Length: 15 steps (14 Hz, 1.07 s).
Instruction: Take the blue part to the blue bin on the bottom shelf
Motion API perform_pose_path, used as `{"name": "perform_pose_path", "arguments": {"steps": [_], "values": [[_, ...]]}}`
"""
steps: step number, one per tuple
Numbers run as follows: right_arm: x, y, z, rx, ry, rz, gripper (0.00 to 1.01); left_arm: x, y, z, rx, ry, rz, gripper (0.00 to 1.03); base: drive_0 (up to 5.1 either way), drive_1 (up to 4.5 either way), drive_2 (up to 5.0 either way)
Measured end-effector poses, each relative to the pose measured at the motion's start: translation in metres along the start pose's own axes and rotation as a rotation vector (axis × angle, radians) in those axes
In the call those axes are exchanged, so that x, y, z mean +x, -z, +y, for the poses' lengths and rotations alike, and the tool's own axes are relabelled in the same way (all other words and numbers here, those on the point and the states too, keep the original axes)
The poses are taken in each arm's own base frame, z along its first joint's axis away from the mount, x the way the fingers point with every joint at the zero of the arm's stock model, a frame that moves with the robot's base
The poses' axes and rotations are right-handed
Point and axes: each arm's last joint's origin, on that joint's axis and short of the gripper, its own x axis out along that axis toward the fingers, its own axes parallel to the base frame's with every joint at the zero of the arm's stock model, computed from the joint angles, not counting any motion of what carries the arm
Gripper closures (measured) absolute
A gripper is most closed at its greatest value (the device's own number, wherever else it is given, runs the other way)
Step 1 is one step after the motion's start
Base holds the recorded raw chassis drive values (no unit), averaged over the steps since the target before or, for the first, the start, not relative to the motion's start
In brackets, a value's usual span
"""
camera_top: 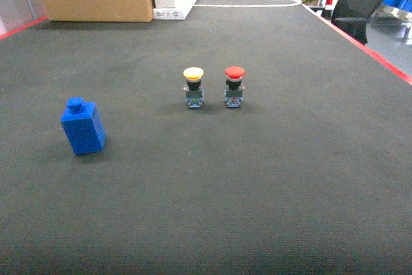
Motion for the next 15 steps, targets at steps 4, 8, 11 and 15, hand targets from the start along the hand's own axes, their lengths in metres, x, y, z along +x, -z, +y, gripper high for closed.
{"name": "perform_pose_path", "arguments": {"steps": [4,8,11,15], "values": [[0.000,0.000,0.000,0.000,0.001,0.000,0.03,0.000,0.000,0.000,0.000,-0.002,0.004,0.05,0.0,0.00,0.0],[0.000,0.000,0.000,0.000,0.002,0.000,0.03,0.000,0.000,0.000,0.000,-0.001,0.003,0.05,0.0,0.00,0.0],[0.000,0.000,0.000,0.000,0.002,0.000,0.03,0.000,0.000,0.000,0.000,-0.001,0.003,0.05,0.0,0.00,0.0],[0.000,0.000,0.000,0.000,0.002,0.000,0.03,0.032,-0.004,-0.002,-0.024,0.031,0.121,0.05,0.0,0.00,0.0]]}}
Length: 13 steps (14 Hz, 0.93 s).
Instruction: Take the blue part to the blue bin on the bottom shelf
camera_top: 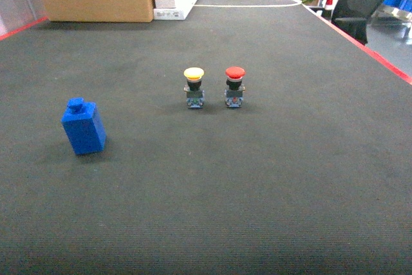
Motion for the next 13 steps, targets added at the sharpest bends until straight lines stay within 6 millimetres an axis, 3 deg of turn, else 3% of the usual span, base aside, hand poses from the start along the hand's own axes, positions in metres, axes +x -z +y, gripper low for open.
{"name": "perform_pose_path", "arguments": {"steps": [3,6,13], "values": [[0.000,0.000,0.000,0.000,0.000,0.000,0.03,0.071,-0.015,-0.020,0.015,0.085,-0.024,0.05,0.0,0.00,0.0],[0.000,0.000,0.000,0.000,0.000,0.000,0.03,0.146,0.013,-0.034,0.034,0.074,0.057,0.05,0.0,0.00,0.0],[0.000,0.000,0.000,0.000,0.000,0.000,0.03,0.235,0.056,-0.038,0.088,-0.001,0.124,0.05,0.0,0.00,0.0]]}}
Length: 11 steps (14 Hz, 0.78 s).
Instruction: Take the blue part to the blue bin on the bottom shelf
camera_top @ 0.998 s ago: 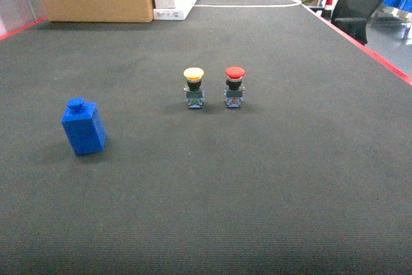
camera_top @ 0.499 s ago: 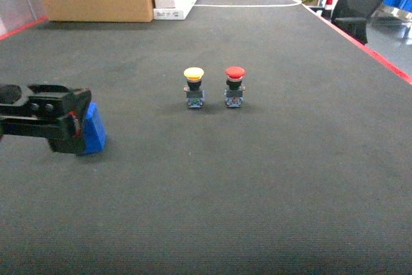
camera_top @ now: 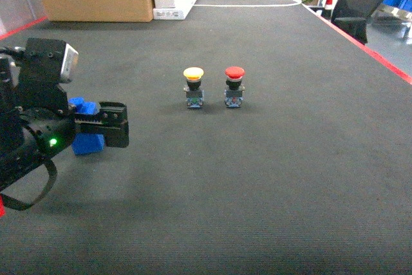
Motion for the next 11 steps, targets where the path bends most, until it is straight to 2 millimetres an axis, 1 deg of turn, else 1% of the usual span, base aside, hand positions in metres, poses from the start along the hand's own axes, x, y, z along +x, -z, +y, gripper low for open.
{"name": "perform_pose_path", "arguments": {"steps": [1,2,3,5,7,9,11], "values": [[0.000,0.000,0.000,0.000,0.000,0.000,0.03,0.006,0.001,0.000,0.007,-0.020,-0.002,0.05,0.0,0.00,0.0],[0.000,0.000,0.000,0.000,0.000,0.000,0.03,0.018,-0.002,-0.001,0.005,-0.034,-0.007,0.05,0.0,0.00,0.0],[0.000,0.000,0.000,0.000,0.000,0.000,0.03,0.030,-0.001,0.000,-0.002,-0.060,-0.003,0.05,0.0,0.00,0.0],[0.000,0.000,0.000,0.000,0.000,0.000,0.03,0.045,0.009,0.000,-0.011,-0.077,0.051,0.05,0.0,0.00,0.0],[0.000,0.000,0.000,0.000,0.000,0.000,0.03,0.051,0.011,-0.004,-0.024,-0.081,0.055,0.05,0.0,0.00,0.0],[0.000,0.000,0.000,0.000,0.000,0.000,0.03,0.051,0.009,-0.008,-0.030,-0.067,0.039,0.05,0.0,0.00,0.0],[0.000,0.000,0.000,0.000,0.000,0.000,0.03,0.052,0.012,-0.008,-0.038,-0.062,0.044,0.05,0.0,0.00,0.0]]}}
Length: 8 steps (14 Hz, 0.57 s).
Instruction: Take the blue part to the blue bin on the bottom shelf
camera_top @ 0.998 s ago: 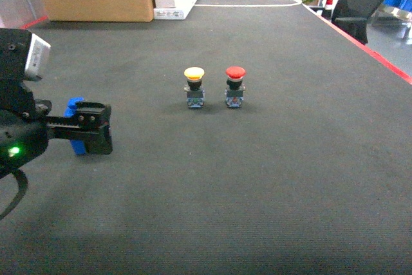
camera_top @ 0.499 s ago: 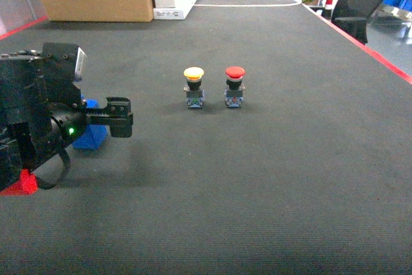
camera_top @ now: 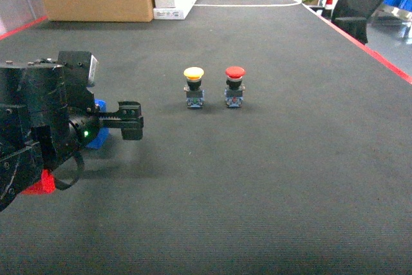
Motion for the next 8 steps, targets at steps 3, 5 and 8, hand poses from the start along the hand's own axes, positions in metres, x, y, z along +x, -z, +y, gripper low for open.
{"name": "perform_pose_path", "arguments": {"steps": [3,5,8], "values": [[0.000,0.000,0.000,0.000,0.000,0.000,0.03,0.005,0.003,0.008,-0.014,-0.062,0.008,0.44,0.0,0.00,0.0],[0.000,0.000,0.000,0.000,0.000,0.000,0.03,0.001,0.003,0.011,-0.019,-0.066,-0.012,0.58,0.0,0.00,0.0],[0.000,0.000,0.000,0.000,0.000,0.000,0.03,-0.145,-0.040,0.028,-0.076,-0.047,-0.169,0.58,0.0,0.00,0.0]]}}
